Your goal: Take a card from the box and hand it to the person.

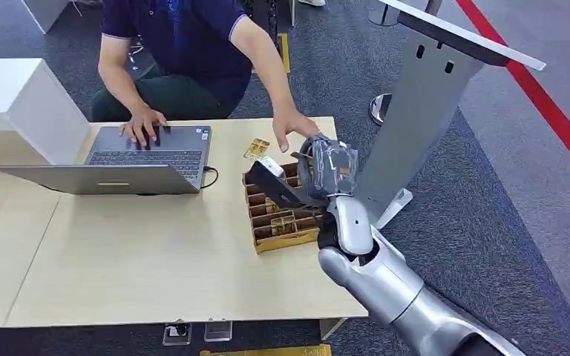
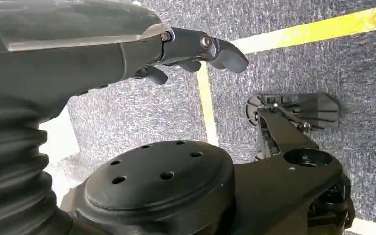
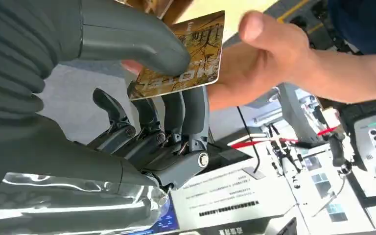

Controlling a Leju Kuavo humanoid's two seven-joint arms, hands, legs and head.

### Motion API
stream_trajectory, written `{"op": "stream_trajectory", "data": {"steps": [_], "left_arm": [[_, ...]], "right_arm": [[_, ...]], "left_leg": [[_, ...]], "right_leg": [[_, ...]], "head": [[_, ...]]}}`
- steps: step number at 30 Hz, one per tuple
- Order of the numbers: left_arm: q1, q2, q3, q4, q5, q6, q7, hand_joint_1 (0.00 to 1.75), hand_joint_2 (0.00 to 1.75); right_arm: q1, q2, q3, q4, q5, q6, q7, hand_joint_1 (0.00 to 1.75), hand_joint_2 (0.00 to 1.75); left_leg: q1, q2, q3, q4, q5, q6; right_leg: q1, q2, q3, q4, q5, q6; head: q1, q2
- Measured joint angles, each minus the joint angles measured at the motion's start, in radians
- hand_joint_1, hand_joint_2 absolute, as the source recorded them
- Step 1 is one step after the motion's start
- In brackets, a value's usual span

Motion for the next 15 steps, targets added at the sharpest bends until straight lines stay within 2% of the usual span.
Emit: {"op": "stream_trajectory", "data": {"steps": [15], "left_arm": [[0.0,0.0,0.0,0.0,0.0,0.0,-0.001,0.0,0.0]], "right_arm": [[0.002,0.0,0.0,-0.002,-0.009,-0.001,-0.004,0.0,1.75]], "left_leg": [[0.0,0.0,0.0,0.0,0.0,0.0]], "right_leg": [[0.0,0.0,0.0,0.0,0.0,0.0]], "head": [[0.0,0.0]]}}
